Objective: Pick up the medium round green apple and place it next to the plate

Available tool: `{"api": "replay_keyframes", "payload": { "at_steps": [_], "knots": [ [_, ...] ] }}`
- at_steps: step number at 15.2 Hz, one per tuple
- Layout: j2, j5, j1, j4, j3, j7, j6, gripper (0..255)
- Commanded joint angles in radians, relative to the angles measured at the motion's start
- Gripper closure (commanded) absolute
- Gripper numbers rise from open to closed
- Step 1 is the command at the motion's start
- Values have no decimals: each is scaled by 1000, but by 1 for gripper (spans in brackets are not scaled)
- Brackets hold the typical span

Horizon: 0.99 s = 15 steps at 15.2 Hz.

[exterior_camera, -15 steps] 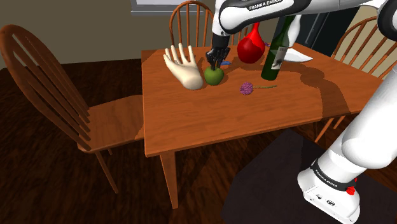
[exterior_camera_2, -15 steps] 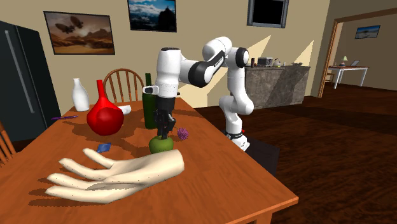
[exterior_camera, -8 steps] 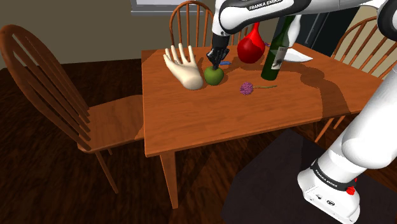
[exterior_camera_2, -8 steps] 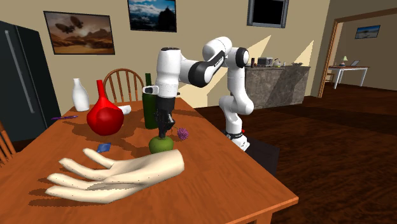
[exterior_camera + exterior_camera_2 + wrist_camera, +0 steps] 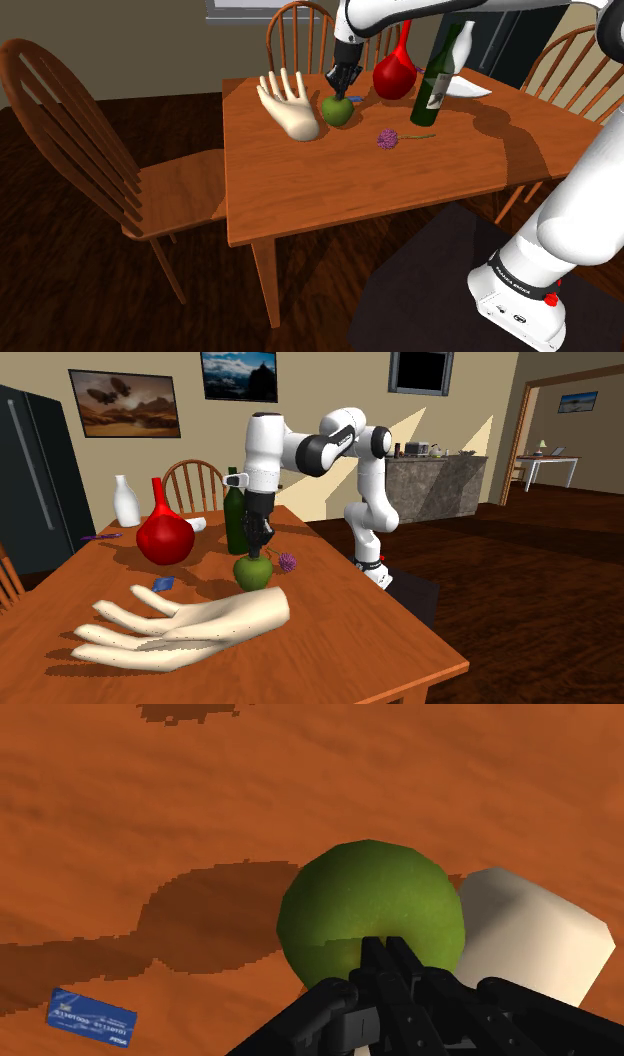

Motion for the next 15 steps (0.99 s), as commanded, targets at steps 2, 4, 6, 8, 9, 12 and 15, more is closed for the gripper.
{"api": "replay_keyframes", "payload": {
  "at_steps": [2, 4, 6, 8, 9, 12, 15],
  "knots": [
    [-1, 2, 0, 40, 0, -4, -41, 255],
    [-1, 2, 1, 67, 1, -6, -68, 255],
    [0, 3, 1, 95, 1, -8, -95, 255],
    [2, 3, 1, 124, 1, -10, -122, 255],
    [3, 4, 2, 139, 1, -11, -136, 255],
    [9, 4, 2, 187, 2, -14, -178, 255],
    [17, 3, 4, 238, 2, -16, -221, 255]
  ]
}}
